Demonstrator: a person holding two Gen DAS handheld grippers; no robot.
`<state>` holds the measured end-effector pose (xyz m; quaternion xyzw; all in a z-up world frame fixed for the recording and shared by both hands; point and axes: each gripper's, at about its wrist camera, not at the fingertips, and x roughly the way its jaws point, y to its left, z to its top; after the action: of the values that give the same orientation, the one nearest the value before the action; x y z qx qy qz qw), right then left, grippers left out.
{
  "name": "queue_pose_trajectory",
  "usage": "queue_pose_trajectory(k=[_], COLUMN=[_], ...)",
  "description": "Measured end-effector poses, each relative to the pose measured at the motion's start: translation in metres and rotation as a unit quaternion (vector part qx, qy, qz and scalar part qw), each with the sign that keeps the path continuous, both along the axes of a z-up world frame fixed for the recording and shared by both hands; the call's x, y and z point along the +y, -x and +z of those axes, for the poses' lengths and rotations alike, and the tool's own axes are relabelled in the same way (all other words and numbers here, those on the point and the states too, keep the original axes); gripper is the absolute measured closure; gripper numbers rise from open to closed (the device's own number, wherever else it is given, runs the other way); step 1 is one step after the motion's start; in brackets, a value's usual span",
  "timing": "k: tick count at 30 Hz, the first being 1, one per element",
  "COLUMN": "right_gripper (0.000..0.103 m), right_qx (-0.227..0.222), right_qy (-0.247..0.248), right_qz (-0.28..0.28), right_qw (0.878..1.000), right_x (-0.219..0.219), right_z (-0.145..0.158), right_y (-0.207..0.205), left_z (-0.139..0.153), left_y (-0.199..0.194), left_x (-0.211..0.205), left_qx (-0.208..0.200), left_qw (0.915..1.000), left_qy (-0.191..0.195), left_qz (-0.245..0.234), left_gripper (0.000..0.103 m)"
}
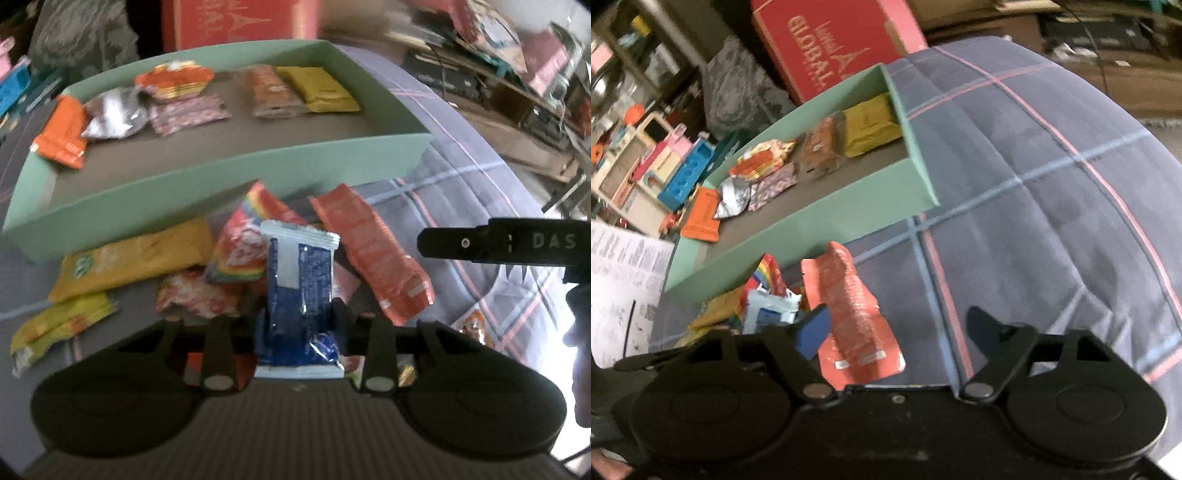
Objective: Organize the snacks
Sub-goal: 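Grasp the blue-white packet with the left gripper while the right grasps the orange-red wrapper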
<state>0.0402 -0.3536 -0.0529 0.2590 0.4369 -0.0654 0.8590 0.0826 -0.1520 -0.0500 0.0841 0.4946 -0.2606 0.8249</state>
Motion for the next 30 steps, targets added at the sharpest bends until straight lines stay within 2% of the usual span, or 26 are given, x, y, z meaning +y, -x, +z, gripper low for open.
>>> queue_pose_trajectory(k=[2,5,10,12,14,17,19,21,23,30], right_gripper=[0.038,0.045,0.044,0.043,0.035,0.033,0.038,0.05,0.069,0.071], right_qx=[-0.001,0.004,0.023,0.023,0.026,0.026,0.023,0.015,0.015,0.011], right_qy=[0.017,0.043,0.071,0.1,0.13,0.163,0.194,0.201,0.198,0.166], right_qz=[0.016,0.048,0.09,0.099,0.113,0.129,0.137,0.138,0.133,0.117], right_qw=[1.0,0.998,0.993,0.99,0.985,0.978,0.971,0.97,0.971,0.979], right_x=[0.008,0.023,0.047,0.06,0.072,0.085,0.093,0.096,0.093,0.077], right_z=[0.002,0.003,-0.004,-0.005,-0.005,-0.007,-0.01,-0.01,-0.007,0.004], right_y=[-0.008,-0.022,-0.043,-0.047,-0.05,-0.05,-0.048,-0.045,-0.046,-0.032], left_z=[0.0,0.001,-0.004,-0.008,-0.009,-0.01,-0.011,-0.012,-0.011,0.001], left_y=[-0.001,-0.003,-0.007,-0.011,-0.013,-0.013,-0.014,-0.013,-0.009,-0.005], left_x=[0.015,0.036,0.065,0.072,0.076,0.075,0.073,0.071,0.07,0.084], left_qx=[0.005,0.014,0.027,0.037,0.037,0.034,0.031,0.028,0.02,0.015], left_qw=[0.9999,0.9993,0.9976,0.9964,0.9958,0.996,0.9962,0.9965,0.9971,0.9957], left_qy=[0.008,0.016,0.017,0.015,0.021,0.02,0.02,0.018,0.01,0.027], left_qz=[0.013,0.031,0.062,0.075,0.081,0.08,0.079,0.077,0.073,0.087], left_gripper=[0.069,0.069,0.067,0.065,0.064,0.063,0.061,0.061,0.066,0.067])
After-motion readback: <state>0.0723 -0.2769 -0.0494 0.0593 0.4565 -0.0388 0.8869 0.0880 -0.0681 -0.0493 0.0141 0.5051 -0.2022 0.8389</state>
